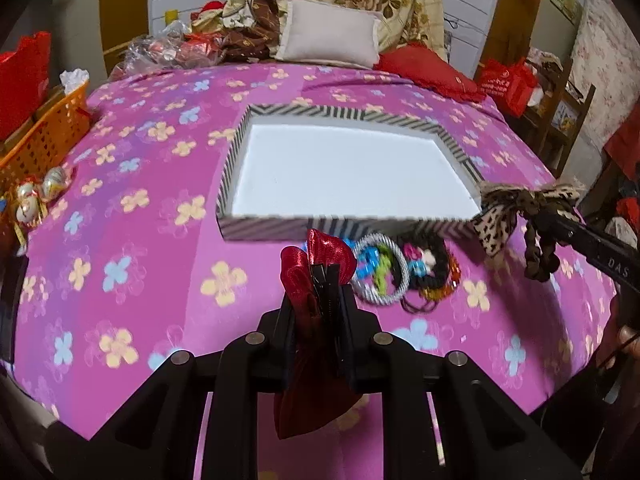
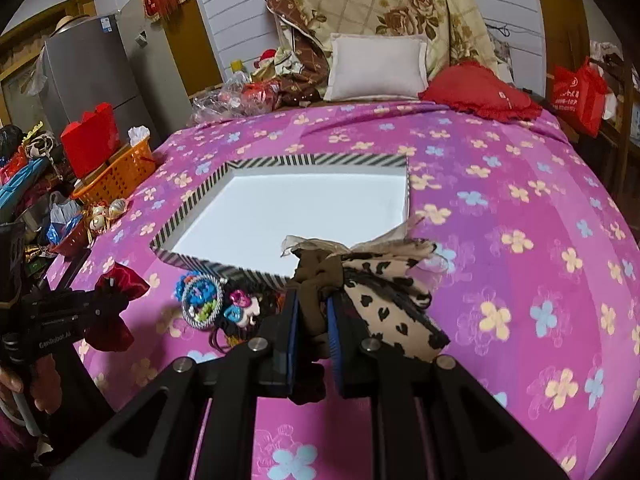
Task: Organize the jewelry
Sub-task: 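Lower the red bow into the tray with the left tool while the right releases the scrunchie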
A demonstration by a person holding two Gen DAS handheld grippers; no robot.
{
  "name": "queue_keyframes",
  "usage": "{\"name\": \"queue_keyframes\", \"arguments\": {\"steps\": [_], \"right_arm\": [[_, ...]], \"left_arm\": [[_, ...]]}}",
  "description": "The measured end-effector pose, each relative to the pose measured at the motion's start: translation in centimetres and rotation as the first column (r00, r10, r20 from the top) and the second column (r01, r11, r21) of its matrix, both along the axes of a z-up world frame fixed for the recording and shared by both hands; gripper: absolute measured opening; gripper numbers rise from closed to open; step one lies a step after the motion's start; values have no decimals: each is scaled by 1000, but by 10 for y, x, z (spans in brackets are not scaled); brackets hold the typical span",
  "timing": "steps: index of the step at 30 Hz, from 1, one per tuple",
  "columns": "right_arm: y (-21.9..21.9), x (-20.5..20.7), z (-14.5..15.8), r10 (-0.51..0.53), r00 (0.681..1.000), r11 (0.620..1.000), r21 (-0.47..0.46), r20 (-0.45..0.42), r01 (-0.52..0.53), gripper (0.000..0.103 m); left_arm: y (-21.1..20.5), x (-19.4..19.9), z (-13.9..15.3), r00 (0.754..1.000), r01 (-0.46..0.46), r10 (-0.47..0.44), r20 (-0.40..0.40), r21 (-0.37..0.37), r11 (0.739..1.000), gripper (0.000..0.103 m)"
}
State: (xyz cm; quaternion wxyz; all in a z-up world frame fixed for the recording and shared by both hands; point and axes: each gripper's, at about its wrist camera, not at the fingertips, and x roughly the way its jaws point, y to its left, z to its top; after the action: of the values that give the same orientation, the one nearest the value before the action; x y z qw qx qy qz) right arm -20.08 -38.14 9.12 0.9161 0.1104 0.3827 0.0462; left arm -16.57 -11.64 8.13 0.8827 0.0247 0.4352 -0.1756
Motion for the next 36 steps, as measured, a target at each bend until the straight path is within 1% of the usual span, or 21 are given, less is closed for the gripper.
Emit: {"name": "queue_keyframes", "arguments": {"steps": [5, 7, 9, 14, 18, 22, 28, 36], "right_arm": [[-2, 12, 10, -2, 1000, 1000, -13, 21, 2, 14], [-3, 20, 13, 2, 1000, 1000, -22, 27, -1, 14], [-3, 29, 15, 6, 1000, 1000, -31, 30, -5, 14], [-1, 55, 16, 14, 1000, 999, -36, 25, -13, 14], [1, 74, 11, 23, 1000, 999, -43, 11, -22, 14], [0, 93, 1, 18, 1000, 1000, -19, -13, -19, 14], [-7, 120, -27, 16, 997, 1000, 2, -74, -16, 14], [-22, 138, -59, -16, 989, 1000, 18, -149, 19, 14]], "left_arm": [[2, 20, 11, 999, -28, 28, 23, 14, 999, 0], [1, 29, 14, 998, -46, 45, 37, 39, 998, 0], [0, 39, 18, 998, -53, 51, 48, 48, 997, 0], [-3, 66, 23, 995, -79, 74, 69, 73, 994, 0], [-5, 89, 20, 993, -101, 95, 68, 87, 991, 0], [-8, 109, 10, 993, -116, 111, 49, 106, 988, 0], [-12, 134, -9, 992, -128, 128, 11, 126, 984, 0], [-18, 155, -30, 991, -128, 133, -26, 145, 981, 0]]}}
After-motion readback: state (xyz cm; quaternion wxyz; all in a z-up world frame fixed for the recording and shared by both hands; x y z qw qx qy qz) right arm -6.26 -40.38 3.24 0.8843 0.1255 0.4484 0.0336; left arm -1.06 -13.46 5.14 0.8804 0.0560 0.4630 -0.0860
